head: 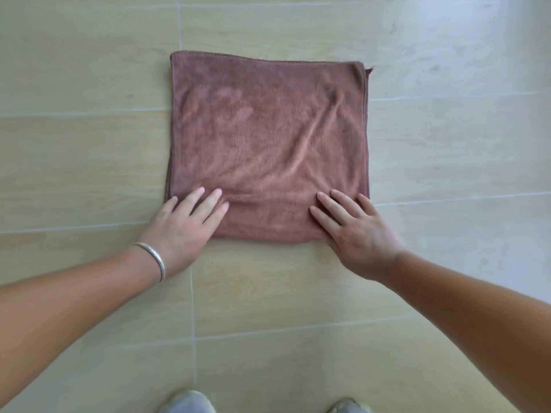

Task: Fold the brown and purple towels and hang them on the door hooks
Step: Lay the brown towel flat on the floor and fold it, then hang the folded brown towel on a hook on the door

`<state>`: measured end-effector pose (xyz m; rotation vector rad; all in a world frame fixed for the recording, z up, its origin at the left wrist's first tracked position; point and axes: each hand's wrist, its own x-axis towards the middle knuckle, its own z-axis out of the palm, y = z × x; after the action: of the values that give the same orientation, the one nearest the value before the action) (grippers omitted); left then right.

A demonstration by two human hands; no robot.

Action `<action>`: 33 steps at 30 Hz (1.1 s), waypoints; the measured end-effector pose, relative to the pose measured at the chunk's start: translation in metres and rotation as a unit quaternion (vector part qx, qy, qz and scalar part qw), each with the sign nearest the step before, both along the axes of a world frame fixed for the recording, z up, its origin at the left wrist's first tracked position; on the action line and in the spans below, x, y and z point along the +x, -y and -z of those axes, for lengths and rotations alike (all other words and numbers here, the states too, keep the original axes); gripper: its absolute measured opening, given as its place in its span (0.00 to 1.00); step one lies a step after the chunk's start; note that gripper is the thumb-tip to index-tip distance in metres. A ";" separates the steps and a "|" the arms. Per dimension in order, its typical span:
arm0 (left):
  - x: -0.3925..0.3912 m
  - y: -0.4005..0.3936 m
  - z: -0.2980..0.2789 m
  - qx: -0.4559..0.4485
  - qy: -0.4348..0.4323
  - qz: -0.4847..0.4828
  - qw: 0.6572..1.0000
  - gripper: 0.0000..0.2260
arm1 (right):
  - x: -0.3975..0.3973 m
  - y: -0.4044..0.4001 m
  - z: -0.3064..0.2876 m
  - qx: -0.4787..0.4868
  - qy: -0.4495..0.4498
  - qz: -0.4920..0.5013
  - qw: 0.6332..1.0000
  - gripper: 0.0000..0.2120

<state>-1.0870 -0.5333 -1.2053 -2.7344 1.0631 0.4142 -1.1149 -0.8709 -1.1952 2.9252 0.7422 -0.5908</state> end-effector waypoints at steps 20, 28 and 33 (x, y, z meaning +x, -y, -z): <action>0.017 -0.019 -0.474 -0.064 -0.297 -0.336 0.892 0.23 | 0.030 -0.034 -0.504 -0.040 -0.158 0.065 0.985 0.19; 0.103 -0.072 -0.789 0.028 -0.283 -0.270 0.920 0.08 | 0.098 -0.072 -0.815 -0.043 -0.032 0.051 0.997 0.18; 0.137 -0.108 -0.946 -0.065 -0.256 -0.271 0.926 0.25 | 0.142 -0.103 -0.975 -0.056 0.074 0.030 0.995 0.17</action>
<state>-0.9503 -0.4257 -0.2590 -3.0962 0.3820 1.2310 -0.9725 -0.7684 -0.2206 2.8568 0.5867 -0.4017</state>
